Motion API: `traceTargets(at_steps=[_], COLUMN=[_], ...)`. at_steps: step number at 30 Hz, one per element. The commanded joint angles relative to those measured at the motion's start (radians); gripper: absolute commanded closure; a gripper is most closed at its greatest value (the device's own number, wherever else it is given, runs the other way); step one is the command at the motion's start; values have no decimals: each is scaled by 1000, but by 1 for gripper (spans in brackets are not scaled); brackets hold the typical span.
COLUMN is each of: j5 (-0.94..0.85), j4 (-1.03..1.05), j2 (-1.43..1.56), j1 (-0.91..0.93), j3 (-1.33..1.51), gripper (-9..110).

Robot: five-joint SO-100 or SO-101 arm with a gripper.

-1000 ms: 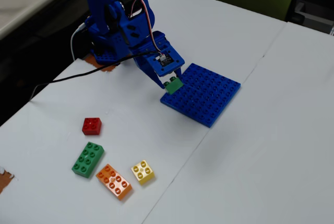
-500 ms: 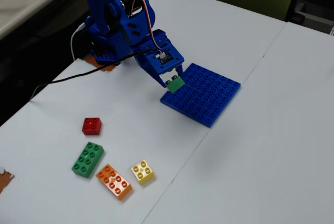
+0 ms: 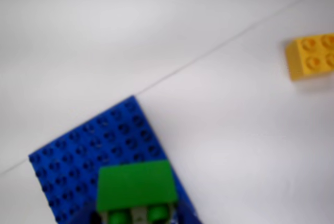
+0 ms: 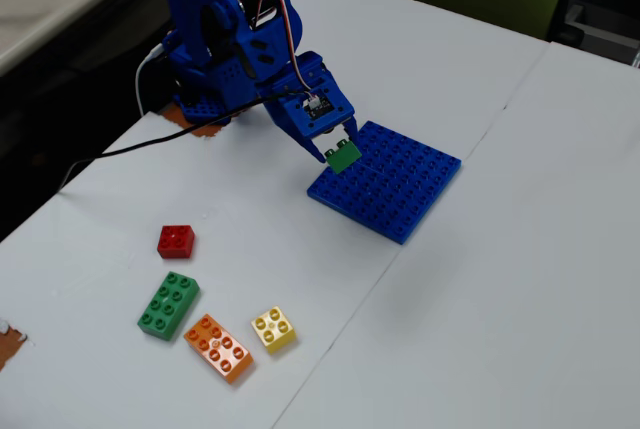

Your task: Pick up the 2x2 green block and go up the 8x8 blue block.

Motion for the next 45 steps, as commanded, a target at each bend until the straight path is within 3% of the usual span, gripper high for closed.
traceTargets(at_steps=[1, 6, 10, 14, 20, 45], j5=[48, 172, 83, -28, -84, -58], j4=[-35, -83, 9, 225, 578, 529], j2=[35, 35, 34, 21, -175, -307], j1=[-21, -63, -114, -155, -199, -187], j3=[-55, -55, -43, -158, -574, -680], gripper=[95, 95, 95, 95, 95, 96])
